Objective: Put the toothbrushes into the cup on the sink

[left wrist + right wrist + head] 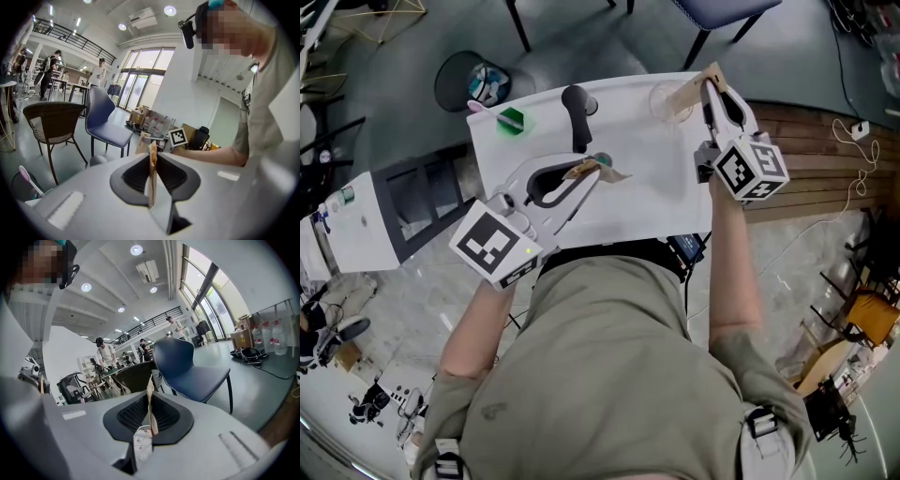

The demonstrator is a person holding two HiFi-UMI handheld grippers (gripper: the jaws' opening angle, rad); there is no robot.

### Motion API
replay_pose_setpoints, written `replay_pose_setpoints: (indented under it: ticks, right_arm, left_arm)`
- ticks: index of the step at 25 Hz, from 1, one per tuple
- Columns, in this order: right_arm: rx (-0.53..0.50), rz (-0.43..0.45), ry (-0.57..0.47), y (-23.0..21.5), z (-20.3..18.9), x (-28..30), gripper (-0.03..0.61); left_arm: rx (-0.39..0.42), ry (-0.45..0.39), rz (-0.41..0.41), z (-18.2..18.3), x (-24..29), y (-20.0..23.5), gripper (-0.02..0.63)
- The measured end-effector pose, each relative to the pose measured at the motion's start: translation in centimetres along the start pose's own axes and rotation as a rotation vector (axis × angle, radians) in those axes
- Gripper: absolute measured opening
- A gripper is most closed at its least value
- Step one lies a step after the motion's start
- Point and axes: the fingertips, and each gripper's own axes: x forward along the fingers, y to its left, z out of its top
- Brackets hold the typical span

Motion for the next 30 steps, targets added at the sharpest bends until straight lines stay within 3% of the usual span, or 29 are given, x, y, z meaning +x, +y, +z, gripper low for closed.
replay_pose_setpoints:
  ticks: [7,16,30]
  right_arm:
    - [0.010,-0.002,-0.004,0.1,0.1,-0.3,0.020]
    - [0.017,-0.013,-0.035,-0.4,0.9,-0.8,0.032]
    - [0.010,-0.031,-0.074,-0.5,2.2,-5.2,0.051]
  left_arm:
    - [-0.024,-0.008,-0.009,0.8,0.0,-0.9,0.048]
    - [0.013,-0.001,-0.004,0.2,-0.1,-0.6,0.048]
    - [0.026,-0.018,-0.018,0.9,-0.3,-3.9,0.048]
